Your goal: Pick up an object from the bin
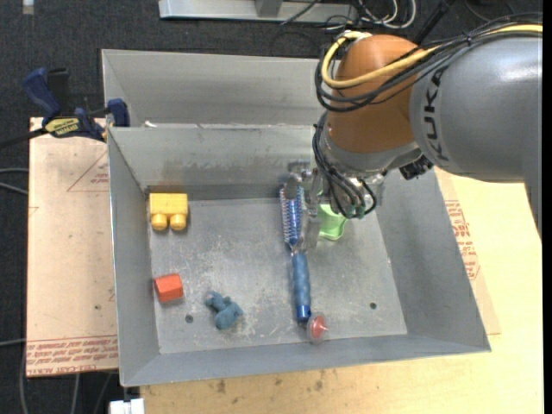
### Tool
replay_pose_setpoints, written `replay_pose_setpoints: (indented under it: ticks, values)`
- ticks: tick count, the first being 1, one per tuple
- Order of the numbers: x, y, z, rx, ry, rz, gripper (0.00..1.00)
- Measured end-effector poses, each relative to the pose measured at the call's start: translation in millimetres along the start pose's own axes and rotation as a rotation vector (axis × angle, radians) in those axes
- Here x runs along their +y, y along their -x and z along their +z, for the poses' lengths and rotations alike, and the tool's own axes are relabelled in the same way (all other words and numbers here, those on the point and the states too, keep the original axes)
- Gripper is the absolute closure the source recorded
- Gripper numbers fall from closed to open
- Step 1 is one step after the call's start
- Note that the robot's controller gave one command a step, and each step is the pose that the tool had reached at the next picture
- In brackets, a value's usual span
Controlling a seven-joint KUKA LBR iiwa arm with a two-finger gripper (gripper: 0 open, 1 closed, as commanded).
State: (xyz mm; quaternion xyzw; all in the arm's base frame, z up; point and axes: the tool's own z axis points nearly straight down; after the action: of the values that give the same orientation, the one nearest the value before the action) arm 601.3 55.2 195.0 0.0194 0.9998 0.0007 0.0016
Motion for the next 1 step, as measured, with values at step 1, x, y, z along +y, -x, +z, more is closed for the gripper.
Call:
replay_pose_setpoints:
  ticks: [1]
  values:
    - [-3.2,-90.8,64.7,0.012,-0.001,-0.156,0.00]
